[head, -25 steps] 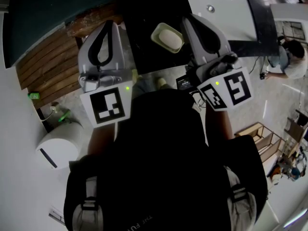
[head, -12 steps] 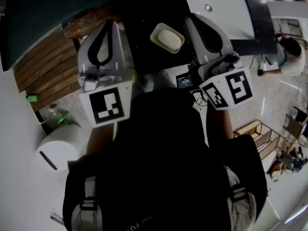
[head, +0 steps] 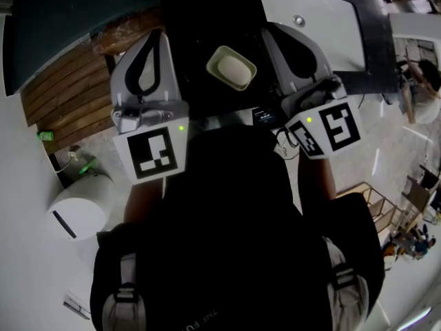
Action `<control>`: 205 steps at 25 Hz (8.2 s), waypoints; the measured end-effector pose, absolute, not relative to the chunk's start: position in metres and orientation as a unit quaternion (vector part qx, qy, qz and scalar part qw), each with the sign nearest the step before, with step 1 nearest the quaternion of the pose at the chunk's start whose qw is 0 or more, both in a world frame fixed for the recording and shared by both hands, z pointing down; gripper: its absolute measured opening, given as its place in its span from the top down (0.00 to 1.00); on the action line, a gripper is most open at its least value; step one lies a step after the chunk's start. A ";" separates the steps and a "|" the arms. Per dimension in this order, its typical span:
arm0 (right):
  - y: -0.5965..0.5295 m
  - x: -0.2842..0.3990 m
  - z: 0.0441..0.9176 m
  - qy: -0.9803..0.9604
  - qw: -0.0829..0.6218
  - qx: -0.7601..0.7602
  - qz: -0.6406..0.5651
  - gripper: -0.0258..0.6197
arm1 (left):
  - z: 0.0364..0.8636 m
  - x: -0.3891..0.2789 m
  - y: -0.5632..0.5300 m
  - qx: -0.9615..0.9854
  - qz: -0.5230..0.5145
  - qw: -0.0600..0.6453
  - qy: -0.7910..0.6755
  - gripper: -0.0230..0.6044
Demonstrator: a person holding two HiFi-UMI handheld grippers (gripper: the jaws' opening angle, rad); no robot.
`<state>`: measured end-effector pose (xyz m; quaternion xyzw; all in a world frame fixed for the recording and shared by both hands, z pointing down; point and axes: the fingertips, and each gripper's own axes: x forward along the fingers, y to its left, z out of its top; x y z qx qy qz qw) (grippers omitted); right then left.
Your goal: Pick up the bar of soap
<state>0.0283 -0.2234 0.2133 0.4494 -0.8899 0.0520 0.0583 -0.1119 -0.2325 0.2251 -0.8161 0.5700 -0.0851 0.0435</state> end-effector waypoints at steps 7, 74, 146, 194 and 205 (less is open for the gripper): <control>-0.247 0.044 0.228 -0.891 0.083 0.444 0.056 0.94 | 0.235 -0.096 -0.254 -0.816 -0.098 0.035 0.569 0.96; -0.193 0.018 0.460 -0.836 0.417 0.282 0.220 0.53 | 0.281 -0.112 -0.276 -0.807 -0.120 -0.001 0.578 0.96; -0.216 0.022 0.471 -0.790 0.453 0.352 0.215 0.54 | 0.268 -0.137 -0.264 -0.802 -0.106 0.005 0.588 0.96; -0.163 -0.007 0.218 -0.902 -0.126 0.372 0.179 0.54 | 0.244 -0.179 -0.186 -0.821 -0.072 0.020 0.566 0.96; -0.130 0.024 0.220 -0.903 -0.127 0.372 0.171 0.54 | 0.248 -0.143 -0.146 -0.823 -0.086 0.022 0.562 0.96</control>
